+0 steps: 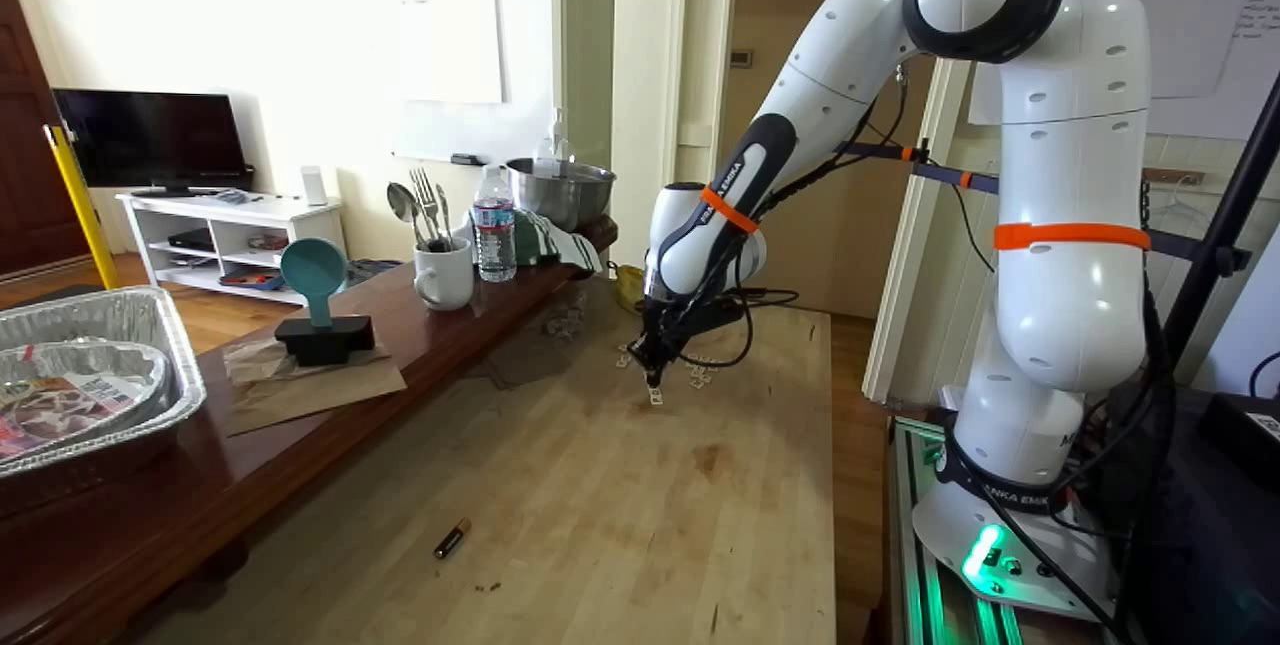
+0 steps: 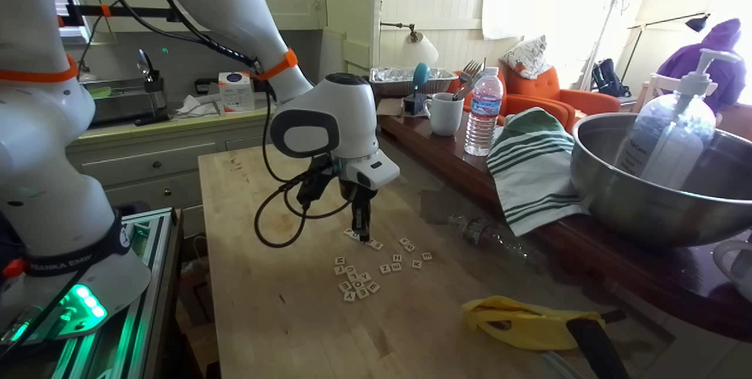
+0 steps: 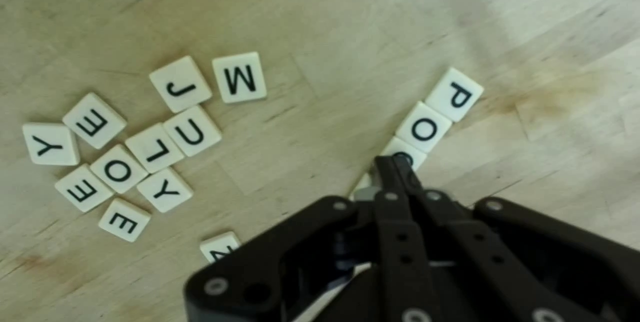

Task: Arrange the words to form poots

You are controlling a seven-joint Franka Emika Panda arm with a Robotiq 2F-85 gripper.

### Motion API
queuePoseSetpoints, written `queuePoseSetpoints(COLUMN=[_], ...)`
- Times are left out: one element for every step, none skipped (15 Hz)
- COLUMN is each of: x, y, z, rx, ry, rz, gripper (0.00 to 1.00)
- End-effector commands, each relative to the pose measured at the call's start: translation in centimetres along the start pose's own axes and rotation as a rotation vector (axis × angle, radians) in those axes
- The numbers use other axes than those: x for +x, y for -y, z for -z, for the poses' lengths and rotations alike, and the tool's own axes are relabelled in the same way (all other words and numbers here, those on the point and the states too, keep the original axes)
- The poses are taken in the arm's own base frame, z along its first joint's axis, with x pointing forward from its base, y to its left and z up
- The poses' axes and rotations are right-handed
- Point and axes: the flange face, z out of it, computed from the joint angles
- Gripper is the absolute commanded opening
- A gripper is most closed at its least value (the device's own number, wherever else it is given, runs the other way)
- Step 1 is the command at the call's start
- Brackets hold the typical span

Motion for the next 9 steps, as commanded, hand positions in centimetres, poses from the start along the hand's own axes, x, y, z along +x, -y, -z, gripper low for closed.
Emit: queuePoseSetpoints(x=[0.0,0.1,0.1,0.2,0.2,0.3,0.4,0.6,0.9], y=[0.3,0.2,0.2,0.3,0.3,0.3,0.3,0.2,0.0], z=[0.2,0.3,0.8,1.0,1.4,1.8,2.1,2.2,2.3], rx=[0.003,0.002,0.004,0.006,0.009,0.011,0.011,0.011,0.007], ry=[-0.005,-0.011,-0.021,-0.025,-0.035,-0.047,-0.059,-0.064,-0.069], rz=[-0.008,-0.007,-0.004,-0.003,-0.001,0.003,0.012,0.026,0.047], gripper=[0.0,0.0,0.0,0.0,0.0,0.0,0.0,0.0,0.0])
